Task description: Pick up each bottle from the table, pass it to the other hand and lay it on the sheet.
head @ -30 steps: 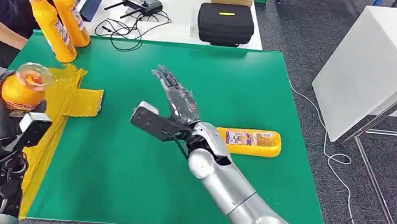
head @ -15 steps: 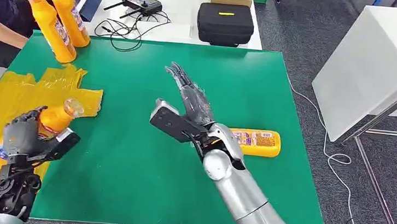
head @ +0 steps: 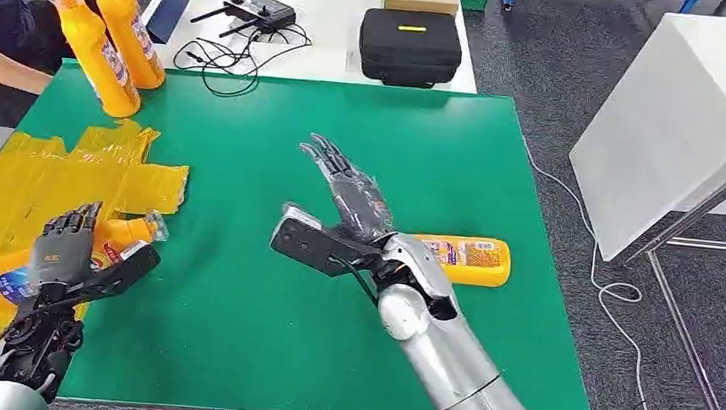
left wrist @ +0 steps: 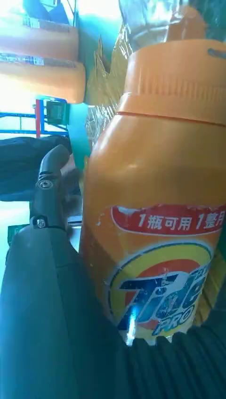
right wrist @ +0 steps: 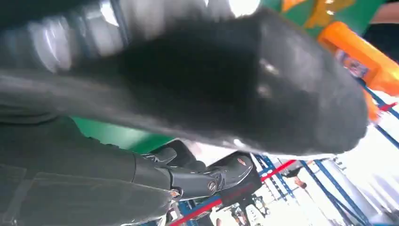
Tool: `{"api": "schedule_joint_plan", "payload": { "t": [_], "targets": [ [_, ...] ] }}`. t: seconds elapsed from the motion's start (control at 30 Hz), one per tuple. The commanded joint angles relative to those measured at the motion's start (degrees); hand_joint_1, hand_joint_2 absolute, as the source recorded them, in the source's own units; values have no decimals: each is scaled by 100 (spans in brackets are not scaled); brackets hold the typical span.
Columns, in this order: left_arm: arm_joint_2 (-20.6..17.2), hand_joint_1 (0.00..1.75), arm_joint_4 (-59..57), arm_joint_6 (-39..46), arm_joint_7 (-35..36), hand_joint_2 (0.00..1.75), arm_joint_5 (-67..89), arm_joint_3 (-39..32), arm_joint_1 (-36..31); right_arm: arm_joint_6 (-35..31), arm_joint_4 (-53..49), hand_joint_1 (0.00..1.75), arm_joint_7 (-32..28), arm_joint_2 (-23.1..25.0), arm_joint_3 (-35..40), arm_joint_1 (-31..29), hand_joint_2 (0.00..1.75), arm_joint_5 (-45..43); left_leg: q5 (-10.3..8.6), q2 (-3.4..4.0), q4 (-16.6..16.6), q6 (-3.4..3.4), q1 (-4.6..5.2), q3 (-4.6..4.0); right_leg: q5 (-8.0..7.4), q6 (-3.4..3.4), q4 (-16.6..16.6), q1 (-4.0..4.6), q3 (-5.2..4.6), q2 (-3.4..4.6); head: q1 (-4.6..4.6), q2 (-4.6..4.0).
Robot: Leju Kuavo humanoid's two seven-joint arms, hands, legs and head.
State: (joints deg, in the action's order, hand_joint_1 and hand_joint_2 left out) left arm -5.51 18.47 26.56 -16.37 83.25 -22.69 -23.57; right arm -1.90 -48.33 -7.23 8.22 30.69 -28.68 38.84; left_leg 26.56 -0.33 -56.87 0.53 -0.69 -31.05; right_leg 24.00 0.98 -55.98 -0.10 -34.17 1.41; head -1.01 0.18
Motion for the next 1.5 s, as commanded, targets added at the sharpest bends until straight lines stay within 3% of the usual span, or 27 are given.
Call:
{"api": "schedule_joint_plan", "payload": {
  "t": [0.03,0.07,0.1,0.13,0.2,0.23,0.3,0.37,0.4,0.47,0.57,0.77,1.07,1.3,1.5],
  "targets": [
    [-257,0,-389,-213,-482,0,-555,-248,330,153,-750,0,100,-856,186,452,0,351,4,9,18,2,-1,36,1,3,19,4,34,-5,0,0],
    [-291,0,-361,-190,-693,0,-715,-340,380,224,-745,0,94,-943,105,482,0,367,4,10,14,2,0,30,1,3,12,1,29,0,2,0],
    [-301,0,-344,-197,-803,0,-799,-391,398,245,-711,0,65,-972,63,483,175,362,5,10,19,3,1,40,3,4,16,1,41,-4,2,0],
    [-289,0,-289,-305,-1375,0,-1186,-610,406,307,-617,0,51,-1068,-6,481,175,414,5,13,14,2,2,32,2,3,10,-1,36,2,0,0],
    [-275,0,-254,-364,-1647,0,-1407,-715,384,334,-562,0,32,-1164,-69,513,175,489,5,14,12,2,0,31,1,2,9,1,35,3,0,0],
    [-129,0,196,-810,-2363,0,-2448,-926,439,333,-550,0,162,-1239,-131,607,175,902,5,10,16,3,-1,36,1,3,14,2,41,-5,2,0],
    [-121,0,457,-951,-2363,0,-2800,-724,535,324,-529,0,163,-1286,-182,660,175,961,2,-4,9,2,-1,24,1,2,8,2,30,-13,2,0],
    [-112,0,2063,-1556,-2363,0,-5127,347,1209,178,-316,0,551,-1296,-189,599,175,1501,4,-7,12,3,-2,36,4,4,12,4,39,-22,0,0],
    [-112,0,2063,-1556,-2363,0,-5127,347,1209,178,-316,0,551,-1296,-189,599,175,1501,4,2,9,3,0,34,2,3,8,1,32,-10,2,0],
    [-479,0,3053,-992,-2363,0,-6888,1623,1666,105,53,0,734,-1227,-381,502,175,1834,8,14,7,2,-3,33,2,3,5,3,29,1,0,0],
    [-499,0,3520,-813,-2363,0,-7300,1966,1700,-17,287,0,974,-1283,-584,541,175,1985,4,-3,0,0,-10,16,4,1,2,10,19,-13,0,0],
    [-469,0,3547,-427,-2363,0,-7393,2414,1551,-34,624,0,888,-1357,-911,576,175,2024,-2,-48,1,6,-2,-8,6,5,6,7,9,-58,2,0],
    [-496,0,3761,-229,-2363,0,-7592,2447,1734,158,1997,0,448,-1313,-938,-142,175,2003,5,-21,1,5,3,-4,7,3,8,0,10,-40,0,0],
    [-484,0,3705,-250,-2363,0,-7646,2399,1677,138,2233,0,459,-1317,-949,-88,175,2017,1,-28,1,5,0,-16,5,3,9,2,-1,-43,2,0],
    [-485,0,3787,-300,-2363,0,-7699,2285,1724,267,2476,0,408,-1594,-941,-142,175,2046,4,-24,-1,6,2,-13,7,5,6,0,2,-42,2,0]
  ]
}}
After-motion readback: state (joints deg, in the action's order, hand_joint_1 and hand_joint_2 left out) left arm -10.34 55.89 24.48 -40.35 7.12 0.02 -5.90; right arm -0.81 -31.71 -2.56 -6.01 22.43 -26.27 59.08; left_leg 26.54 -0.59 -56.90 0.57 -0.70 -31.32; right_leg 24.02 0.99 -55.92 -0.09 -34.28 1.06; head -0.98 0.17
